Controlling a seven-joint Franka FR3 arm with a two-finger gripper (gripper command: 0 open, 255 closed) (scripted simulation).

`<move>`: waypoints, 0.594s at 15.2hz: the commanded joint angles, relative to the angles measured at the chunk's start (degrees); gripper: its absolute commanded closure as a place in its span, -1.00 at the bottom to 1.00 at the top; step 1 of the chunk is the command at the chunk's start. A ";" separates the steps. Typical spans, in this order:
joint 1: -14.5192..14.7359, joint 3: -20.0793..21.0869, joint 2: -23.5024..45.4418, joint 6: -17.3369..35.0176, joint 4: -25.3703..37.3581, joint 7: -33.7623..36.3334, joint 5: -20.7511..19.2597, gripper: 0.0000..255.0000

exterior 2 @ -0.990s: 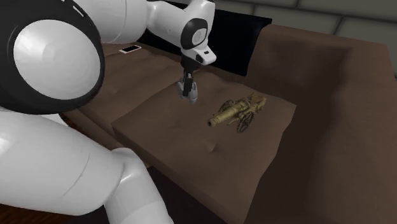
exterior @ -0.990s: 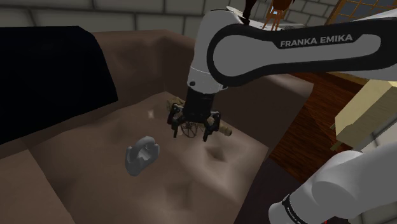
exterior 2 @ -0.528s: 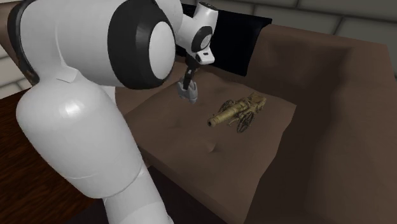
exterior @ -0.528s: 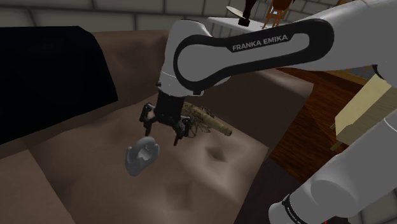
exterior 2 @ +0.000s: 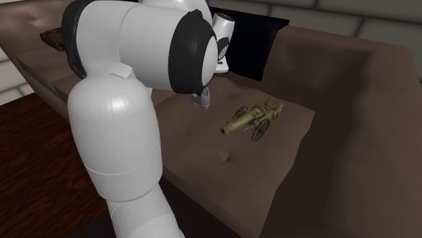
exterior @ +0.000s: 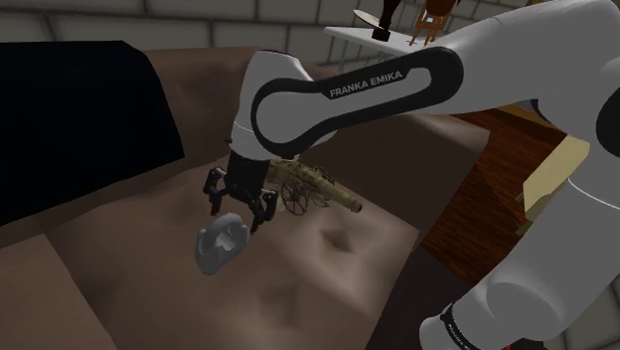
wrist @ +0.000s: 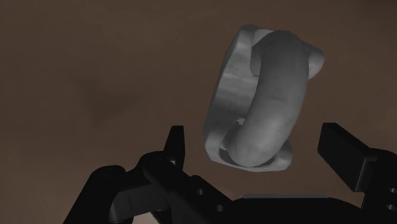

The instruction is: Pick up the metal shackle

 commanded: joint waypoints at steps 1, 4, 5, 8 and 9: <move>0.21 -0.06 0.96 1.75 -0.91 -0.02 -0.42 -1.00; 0.37 -0.12 1.64 2.90 -1.49 -0.05 -0.73 -1.00; 0.37 -0.07 1.49 2.95 -1.66 -0.07 -0.61 1.00; 0.36 -0.05 1.42 2.94 -1.70 -0.08 -0.56 1.00; 0.36 -0.06 1.45 2.95 -1.69 -0.08 -0.58 1.00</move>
